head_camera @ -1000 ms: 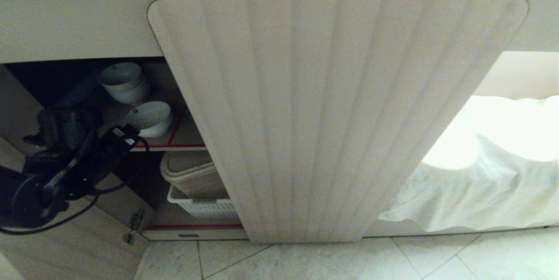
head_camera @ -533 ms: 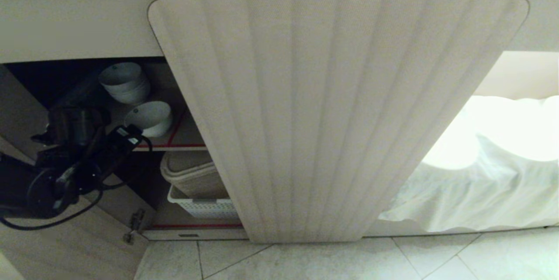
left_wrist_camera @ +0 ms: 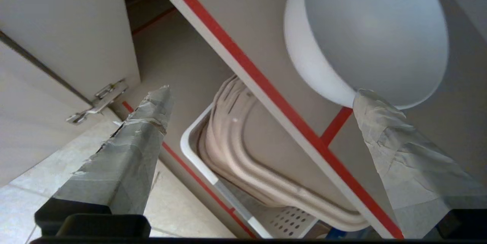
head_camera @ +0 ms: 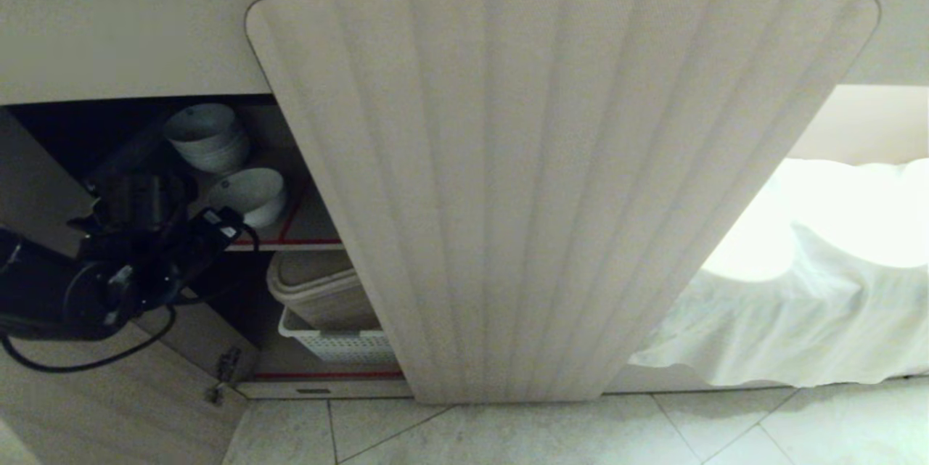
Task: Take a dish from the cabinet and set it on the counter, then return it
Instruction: Take the bowl from the cabinet
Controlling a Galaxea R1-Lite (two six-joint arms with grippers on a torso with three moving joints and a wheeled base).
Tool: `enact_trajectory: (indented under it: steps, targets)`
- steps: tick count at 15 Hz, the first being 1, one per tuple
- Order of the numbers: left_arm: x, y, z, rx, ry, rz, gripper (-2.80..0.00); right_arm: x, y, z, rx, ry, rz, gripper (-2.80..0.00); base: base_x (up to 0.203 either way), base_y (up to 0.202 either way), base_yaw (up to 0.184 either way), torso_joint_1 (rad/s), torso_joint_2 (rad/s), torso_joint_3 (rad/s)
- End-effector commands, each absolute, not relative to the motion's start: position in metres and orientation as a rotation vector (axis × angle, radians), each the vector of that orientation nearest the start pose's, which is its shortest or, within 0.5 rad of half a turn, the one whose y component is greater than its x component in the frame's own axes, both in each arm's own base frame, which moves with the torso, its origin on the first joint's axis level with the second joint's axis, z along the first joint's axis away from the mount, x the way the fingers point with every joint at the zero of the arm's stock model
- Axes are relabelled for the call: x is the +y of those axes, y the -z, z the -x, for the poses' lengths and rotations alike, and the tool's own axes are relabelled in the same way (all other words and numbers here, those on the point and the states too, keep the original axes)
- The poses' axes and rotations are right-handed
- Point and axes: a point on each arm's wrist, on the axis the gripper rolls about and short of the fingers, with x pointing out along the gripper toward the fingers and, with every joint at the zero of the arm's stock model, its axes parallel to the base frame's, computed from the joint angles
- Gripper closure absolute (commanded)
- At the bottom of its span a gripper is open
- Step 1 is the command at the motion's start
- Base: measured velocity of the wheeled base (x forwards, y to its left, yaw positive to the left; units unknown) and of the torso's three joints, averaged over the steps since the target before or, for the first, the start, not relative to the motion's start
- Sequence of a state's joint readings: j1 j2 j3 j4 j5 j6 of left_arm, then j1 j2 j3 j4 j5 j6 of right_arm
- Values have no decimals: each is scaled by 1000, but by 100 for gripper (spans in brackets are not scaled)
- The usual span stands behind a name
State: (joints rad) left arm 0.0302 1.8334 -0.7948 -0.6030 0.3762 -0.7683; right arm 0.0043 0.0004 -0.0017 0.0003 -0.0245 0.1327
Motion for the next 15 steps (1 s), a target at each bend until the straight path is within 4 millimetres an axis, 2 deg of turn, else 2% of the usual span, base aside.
enact_trajectory:
  steps: [1,15]
  targets:
    - [19,-137,-327,250,-548,676,-280,-1,-76,23,-3,20,-133,0,0,0,0,0,0,0]
    - [20,-136,-345,241,-574,666,-280,-1,-76,23,-3,20,-133,0,0,0,0,0,0,0]
